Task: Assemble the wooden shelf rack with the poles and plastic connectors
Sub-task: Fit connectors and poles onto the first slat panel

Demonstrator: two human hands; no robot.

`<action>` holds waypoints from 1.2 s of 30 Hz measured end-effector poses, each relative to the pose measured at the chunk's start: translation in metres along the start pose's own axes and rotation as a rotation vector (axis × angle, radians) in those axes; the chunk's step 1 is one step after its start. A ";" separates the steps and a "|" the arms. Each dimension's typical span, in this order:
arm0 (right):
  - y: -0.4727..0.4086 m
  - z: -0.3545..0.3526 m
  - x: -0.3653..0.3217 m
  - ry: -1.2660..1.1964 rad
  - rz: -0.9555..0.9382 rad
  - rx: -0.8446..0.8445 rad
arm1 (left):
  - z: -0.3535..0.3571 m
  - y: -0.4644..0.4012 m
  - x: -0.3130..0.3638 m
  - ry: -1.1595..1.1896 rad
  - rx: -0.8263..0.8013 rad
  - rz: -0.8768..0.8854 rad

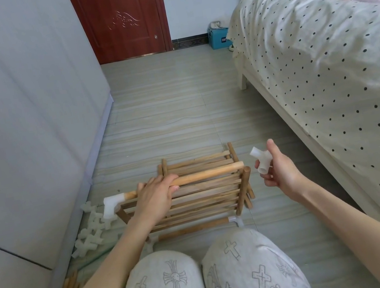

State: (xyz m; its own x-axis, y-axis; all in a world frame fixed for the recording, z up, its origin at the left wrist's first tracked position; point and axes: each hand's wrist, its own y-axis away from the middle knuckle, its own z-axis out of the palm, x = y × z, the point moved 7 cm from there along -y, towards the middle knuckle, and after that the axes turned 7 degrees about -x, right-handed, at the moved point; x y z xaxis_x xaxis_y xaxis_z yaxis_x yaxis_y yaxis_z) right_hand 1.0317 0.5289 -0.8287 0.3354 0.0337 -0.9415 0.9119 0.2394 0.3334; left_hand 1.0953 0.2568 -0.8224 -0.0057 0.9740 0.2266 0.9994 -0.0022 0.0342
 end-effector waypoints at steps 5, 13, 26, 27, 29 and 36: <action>0.004 0.001 0.002 -0.121 -0.036 -0.116 | 0.001 0.000 -0.001 -0.011 0.014 -0.001; 0.005 -0.007 -0.002 -0.160 -0.067 -0.069 | 0.001 0.000 -0.001 -0.012 0.021 -0.002; 0.006 -0.014 -0.014 0.136 -0.220 0.054 | 0.001 0.001 0.000 -0.009 0.010 -0.007; 0.006 -0.013 -0.012 0.124 -0.214 0.039 | 0.001 0.001 0.000 -0.009 0.008 -0.008; 0.006 -0.011 -0.010 0.128 -0.203 0.028 | 0.000 0.001 0.001 -0.009 0.006 -0.011; -0.001 -0.009 -0.004 0.352 -0.223 0.093 | 0.002 0.002 0.001 -0.032 -0.003 -0.024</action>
State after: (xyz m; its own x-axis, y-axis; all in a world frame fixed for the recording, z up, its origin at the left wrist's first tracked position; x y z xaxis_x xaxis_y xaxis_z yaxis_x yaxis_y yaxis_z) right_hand 1.0269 0.5369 -0.8256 0.0411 0.3238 -0.9452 0.9757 0.1907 0.1078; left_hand 1.0969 0.2585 -0.8236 -0.0282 0.9806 0.1940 0.9989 0.0204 0.0421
